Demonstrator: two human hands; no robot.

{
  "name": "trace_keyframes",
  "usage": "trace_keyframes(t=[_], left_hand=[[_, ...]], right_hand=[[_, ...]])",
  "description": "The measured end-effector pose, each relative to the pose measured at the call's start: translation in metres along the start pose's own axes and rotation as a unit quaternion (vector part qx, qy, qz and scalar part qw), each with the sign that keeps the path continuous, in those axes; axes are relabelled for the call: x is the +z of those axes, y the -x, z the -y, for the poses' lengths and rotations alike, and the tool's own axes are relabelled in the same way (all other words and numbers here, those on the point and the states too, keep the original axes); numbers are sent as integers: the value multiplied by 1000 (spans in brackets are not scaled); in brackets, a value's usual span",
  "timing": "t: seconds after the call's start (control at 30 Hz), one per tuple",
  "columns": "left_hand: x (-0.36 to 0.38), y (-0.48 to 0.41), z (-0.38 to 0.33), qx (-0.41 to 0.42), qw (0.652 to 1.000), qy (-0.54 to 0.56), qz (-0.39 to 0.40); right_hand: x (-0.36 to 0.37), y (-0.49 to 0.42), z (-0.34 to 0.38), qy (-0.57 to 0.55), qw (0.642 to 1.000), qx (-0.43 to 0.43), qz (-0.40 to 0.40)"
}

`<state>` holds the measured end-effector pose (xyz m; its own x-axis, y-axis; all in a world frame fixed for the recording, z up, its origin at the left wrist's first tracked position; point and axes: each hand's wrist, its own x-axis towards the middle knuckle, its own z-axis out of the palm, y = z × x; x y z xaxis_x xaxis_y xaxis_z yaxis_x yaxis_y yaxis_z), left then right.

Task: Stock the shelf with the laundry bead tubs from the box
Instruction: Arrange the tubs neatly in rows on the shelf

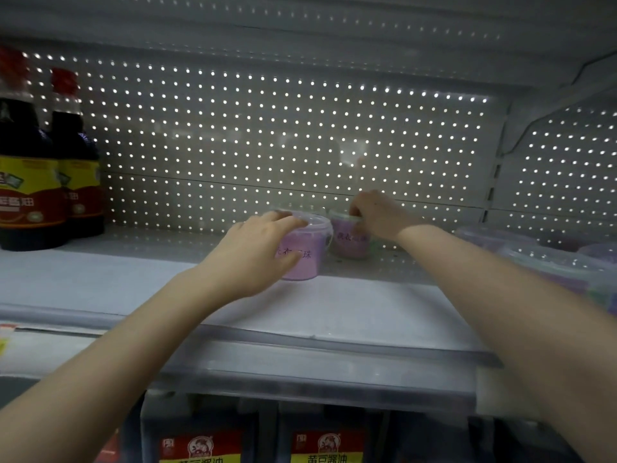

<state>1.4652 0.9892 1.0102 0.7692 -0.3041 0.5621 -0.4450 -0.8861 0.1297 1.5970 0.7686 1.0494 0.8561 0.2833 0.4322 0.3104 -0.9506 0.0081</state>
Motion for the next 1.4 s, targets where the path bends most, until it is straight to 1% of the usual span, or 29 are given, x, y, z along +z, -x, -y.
trace_keyframes(t=[0.1, 0.2, 0.33, 0.47, 0.57, 0.67, 0.77, 0.8, 0.87, 0.93, 1.0, 1.1, 1.2, 1.3, 1.4], left_hand=[[2, 5, -2, 11, 1000, -6, 7], [2, 12, -7, 25, 1000, -9, 14], [7, 11, -15, 35, 998, -53, 15], [11, 4, -30, 23, 997, -72, 23], [14, 3, -54, 43, 997, -52, 28], [15, 10, -77, 78, 996, -31, 16], [17, 21, -95, 102, 995, -14, 8], [19, 24, -100, 107, 994, -11, 8], [25, 31, -111, 117, 993, -6, 10], [31, 36, -119, 124, 992, 0, 13], [37, 38, -126, 125, 992, 6, 8], [39, 39, -132, 122, 993, 3, 0], [38, 40, -132, 127, 991, -27, -14], [33, 39, -122, 114, 992, -46, -28], [27, 39, -103, 88, 994, -56, -37]], right_hand=[[-8, 9, 1, -21, 1000, 10, 21], [-19, 30, 9, -17, 999, 12, 35], [-34, 74, 9, -14, 999, 29, 40], [-41, 123, 6, -46, 999, 20, 0], [-46, 153, 5, -43, 999, 18, -5], [-59, 183, -7, -26, 998, 27, -44], [-74, 211, -30, -12, 992, 55, -113], [-79, 220, -39, -1, 989, 73, -126], [-84, 233, -58, 28, 985, 120, -125], [-84, 242, -71, 46, 981, 160, -100], [-82, 246, -77, 42, 980, 174, -89], [-81, 248, -78, 21, 977, 181, -112], [-83, 244, -72, 44, 972, 193, -125], [-83, 237, -58, 46, 974, 182, -124], [-76, 223, -46, -15, 981, 139, -131]])
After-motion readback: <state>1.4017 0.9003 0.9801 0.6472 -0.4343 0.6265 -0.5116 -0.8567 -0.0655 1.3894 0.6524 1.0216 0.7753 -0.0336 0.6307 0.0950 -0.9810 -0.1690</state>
